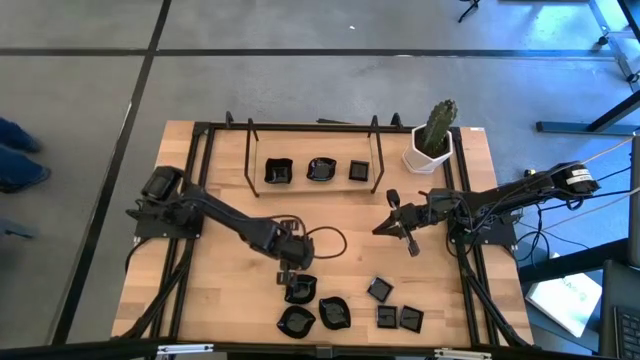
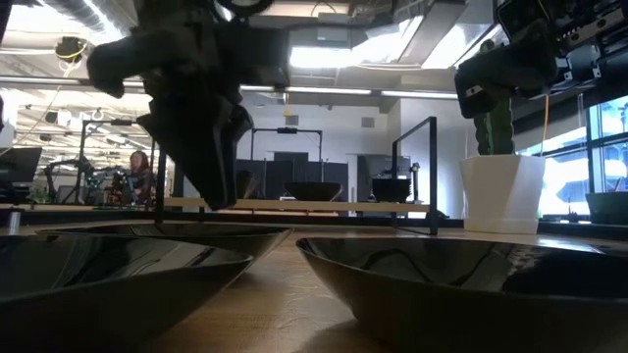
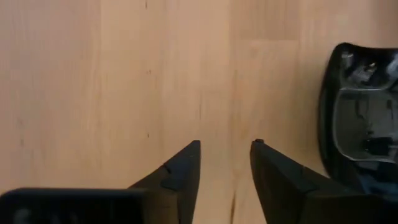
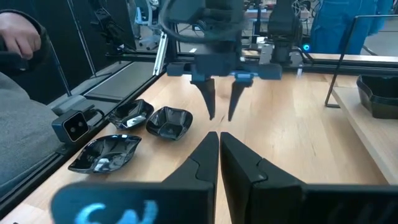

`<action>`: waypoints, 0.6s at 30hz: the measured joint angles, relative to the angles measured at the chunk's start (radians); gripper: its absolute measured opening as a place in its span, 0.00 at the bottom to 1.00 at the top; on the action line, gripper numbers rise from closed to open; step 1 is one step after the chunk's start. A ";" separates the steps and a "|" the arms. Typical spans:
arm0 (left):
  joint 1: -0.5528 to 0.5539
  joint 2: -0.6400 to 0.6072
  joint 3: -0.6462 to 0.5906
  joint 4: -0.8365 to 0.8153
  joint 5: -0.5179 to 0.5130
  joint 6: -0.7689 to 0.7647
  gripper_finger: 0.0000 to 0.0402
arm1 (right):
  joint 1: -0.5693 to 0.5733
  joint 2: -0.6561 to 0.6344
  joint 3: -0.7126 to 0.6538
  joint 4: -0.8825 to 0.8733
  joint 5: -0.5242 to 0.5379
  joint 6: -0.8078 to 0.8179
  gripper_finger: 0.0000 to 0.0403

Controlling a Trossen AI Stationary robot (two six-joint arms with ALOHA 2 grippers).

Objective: Pick & Place Mini shaped plates
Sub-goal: Stack the top leaf-shaped plate on the top of the leaf-shaped plate on the shelf

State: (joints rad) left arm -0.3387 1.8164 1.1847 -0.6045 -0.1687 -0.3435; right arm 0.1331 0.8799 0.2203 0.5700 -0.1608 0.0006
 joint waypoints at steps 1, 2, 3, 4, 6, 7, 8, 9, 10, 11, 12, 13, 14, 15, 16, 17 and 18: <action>0.008 0.001 0.000 -0.003 0.021 -0.001 0.35 | 0.000 0.000 0.000 0.000 0.000 0.000 0.04; 0.014 0.002 0.000 -0.005 0.044 -0.004 0.36 | 0.000 0.000 0.000 -0.001 0.000 0.000 0.04; 0.019 0.002 0.000 -0.001 0.059 -0.010 0.36 | 0.000 0.000 0.000 -0.005 0.000 0.000 0.04; 0.024 0.005 0.000 0.005 0.076 -0.011 0.37 | 0.000 0.000 0.000 -0.011 0.000 0.000 0.04; 0.028 0.007 -0.001 -0.002 0.086 -0.011 0.37 | 0.000 0.000 0.000 -0.018 0.001 0.000 0.04; 0.028 0.010 -0.001 0.001 0.088 -0.012 0.37 | 0.000 0.000 0.000 -0.020 0.001 0.000 0.04; 0.028 0.016 0.000 0.008 0.089 -0.013 0.36 | 0.000 0.000 0.000 -0.025 0.001 0.000 0.04; 0.028 0.023 0.000 0.006 0.092 -0.013 0.36 | 0.000 0.000 0.000 -0.031 0.000 0.000 0.04; 0.025 0.032 -0.001 0.000 0.092 -0.013 0.36 | 0.000 0.000 0.000 -0.035 0.000 0.000 0.04; 0.022 0.040 -0.001 0.007 0.092 -0.014 0.37 | 0.000 0.000 0.000 -0.037 0.000 0.000 0.04; 0.018 0.043 -0.001 0.014 0.089 -0.017 0.37 | 0.000 0.000 0.000 -0.037 0.000 0.000 0.04; 0.012 0.043 -0.001 0.012 0.086 -0.018 0.37 | 0.000 0.000 0.000 -0.038 0.000 0.000 0.04; 0.007 0.042 -0.001 0.018 0.086 -0.018 0.37 | 0.000 0.000 0.000 -0.038 0.001 0.000 0.04; 0.004 0.041 -0.001 0.029 0.086 -0.018 0.37 | 0.000 0.000 0.000 -0.038 0.000 0.001 0.04; 0.001 0.040 -0.001 0.034 0.087 -0.016 0.37 | 0.000 0.000 0.000 -0.038 0.001 0.005 0.04; -0.003 0.034 -0.002 0.029 0.085 -0.014 0.37 | 0.000 0.000 0.000 -0.038 0.000 0.011 0.04; -0.007 0.027 -0.002 0.029 0.080 -0.014 0.37 | 0.000 0.001 0.000 -0.038 0.000 0.018 0.04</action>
State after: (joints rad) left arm -0.3456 1.8436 1.1828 -0.5753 -0.0884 -0.3573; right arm 0.1330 0.8809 0.2200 0.5320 -0.1604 0.0187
